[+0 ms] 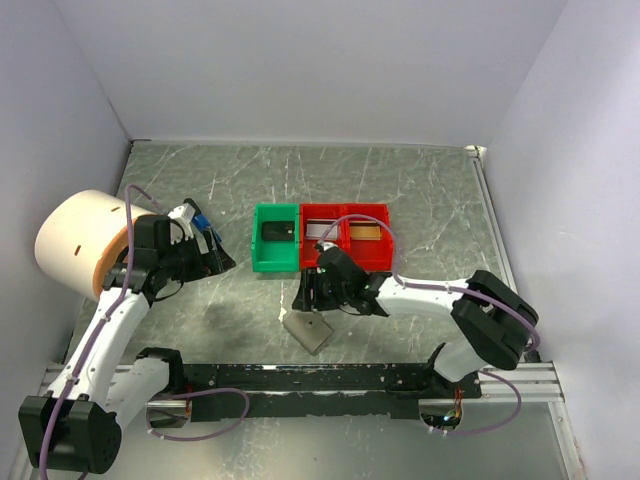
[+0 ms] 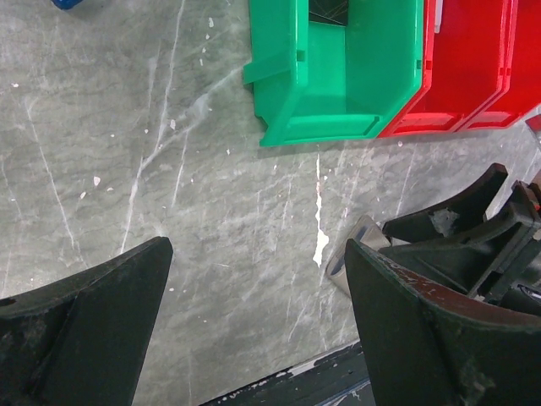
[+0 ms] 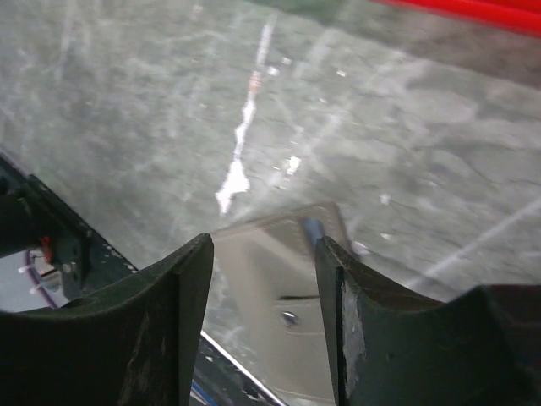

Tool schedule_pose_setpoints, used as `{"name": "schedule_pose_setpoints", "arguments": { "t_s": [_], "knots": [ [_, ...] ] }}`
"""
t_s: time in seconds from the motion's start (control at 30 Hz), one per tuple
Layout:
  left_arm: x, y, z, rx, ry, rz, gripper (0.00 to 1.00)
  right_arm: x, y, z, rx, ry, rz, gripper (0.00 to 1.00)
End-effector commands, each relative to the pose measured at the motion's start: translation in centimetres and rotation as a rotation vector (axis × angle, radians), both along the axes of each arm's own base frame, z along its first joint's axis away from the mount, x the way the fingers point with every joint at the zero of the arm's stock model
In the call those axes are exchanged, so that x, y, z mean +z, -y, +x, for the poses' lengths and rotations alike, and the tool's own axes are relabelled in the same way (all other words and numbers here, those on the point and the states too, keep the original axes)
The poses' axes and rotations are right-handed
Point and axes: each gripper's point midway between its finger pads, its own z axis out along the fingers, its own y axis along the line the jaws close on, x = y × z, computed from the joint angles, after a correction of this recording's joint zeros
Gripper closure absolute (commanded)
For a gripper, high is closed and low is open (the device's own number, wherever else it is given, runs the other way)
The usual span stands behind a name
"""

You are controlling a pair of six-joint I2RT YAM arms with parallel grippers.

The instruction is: Take the credit cards out of the card holder

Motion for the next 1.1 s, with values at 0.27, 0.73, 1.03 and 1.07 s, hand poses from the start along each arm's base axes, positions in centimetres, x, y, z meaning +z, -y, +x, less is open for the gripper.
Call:
{"name": "schedule_pose_setpoints", "arguments": {
  "t_s": [0.27,0.73,1.03,1.07],
  "knots": [
    [1.6,0.3,0.3,-0.016,0.065,-0.003,0.05,2.7,1.7,2.5,-0.098,0.163,-0.173,0.44],
    [2.0,1.1,0.0,-0.061,0.089,-0.016,0.05,2.0,3.7,-2.5,0.170,0.214,-0.359,0.52],
    [1.9,1.2,0.1,-0.068,0.081,-0.017,0.09,2.2,2.2,-3.0,0.208,0.241,-0.356,0.55],
    [2.0,1.2,0.0,-0.067,0.084,-0.019,0.09,1.7,2.5,-3.1,0.198,0.233,-0.373,0.55]
  ]
}}
